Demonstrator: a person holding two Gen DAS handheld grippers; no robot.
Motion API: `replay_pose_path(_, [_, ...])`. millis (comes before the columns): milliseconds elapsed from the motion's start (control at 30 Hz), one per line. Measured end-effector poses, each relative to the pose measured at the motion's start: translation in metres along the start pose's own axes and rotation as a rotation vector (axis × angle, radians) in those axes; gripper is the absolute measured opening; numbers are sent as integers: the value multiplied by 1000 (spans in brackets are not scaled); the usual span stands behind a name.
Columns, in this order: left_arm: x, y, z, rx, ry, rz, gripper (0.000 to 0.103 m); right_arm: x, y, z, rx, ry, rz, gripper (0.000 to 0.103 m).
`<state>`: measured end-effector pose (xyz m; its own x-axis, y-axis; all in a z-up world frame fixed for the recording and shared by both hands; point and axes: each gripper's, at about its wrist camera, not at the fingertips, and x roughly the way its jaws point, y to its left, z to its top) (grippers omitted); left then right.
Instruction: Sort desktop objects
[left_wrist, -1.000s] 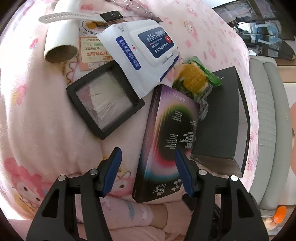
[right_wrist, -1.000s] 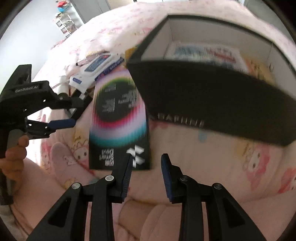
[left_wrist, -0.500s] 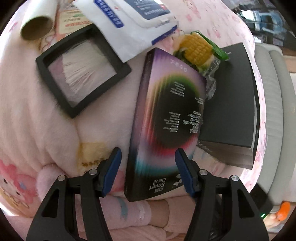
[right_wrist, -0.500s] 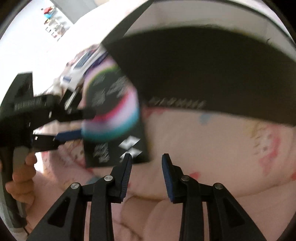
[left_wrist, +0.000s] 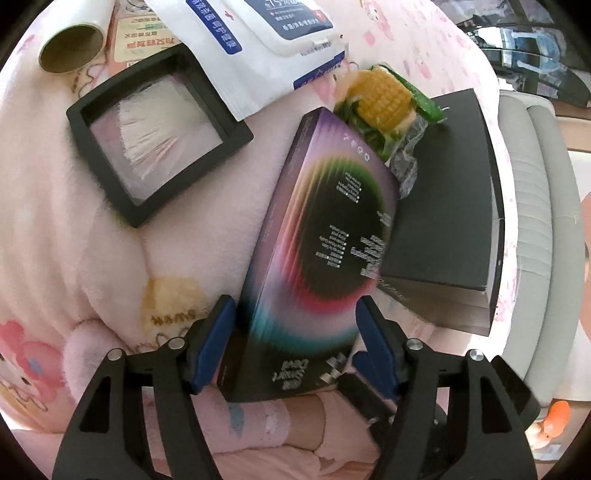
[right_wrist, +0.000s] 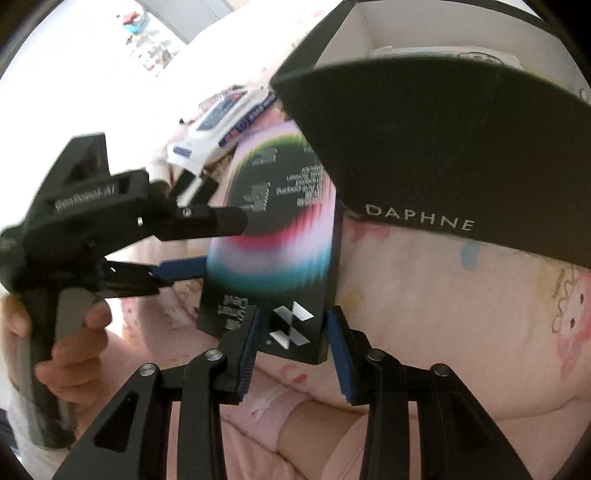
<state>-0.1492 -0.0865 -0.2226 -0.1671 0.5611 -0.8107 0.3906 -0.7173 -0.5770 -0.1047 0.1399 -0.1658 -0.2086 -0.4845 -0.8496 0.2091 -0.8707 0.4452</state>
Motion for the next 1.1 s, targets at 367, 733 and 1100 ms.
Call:
replay_pose_path(367, [-11, -3, 4, 26, -41, -3, 70, 19, -7, 4, -12, 54, 16, 39])
replay_pose_path(733, [11, -13, 2, 72, -12, 143, 73, 18, -17, 10, 22, 43, 73, 40])
replay_pose_path(1100, [-19, -27, -16, 141, -92, 116, 74, 20, -23, 18, 13, -25, 190, 45])
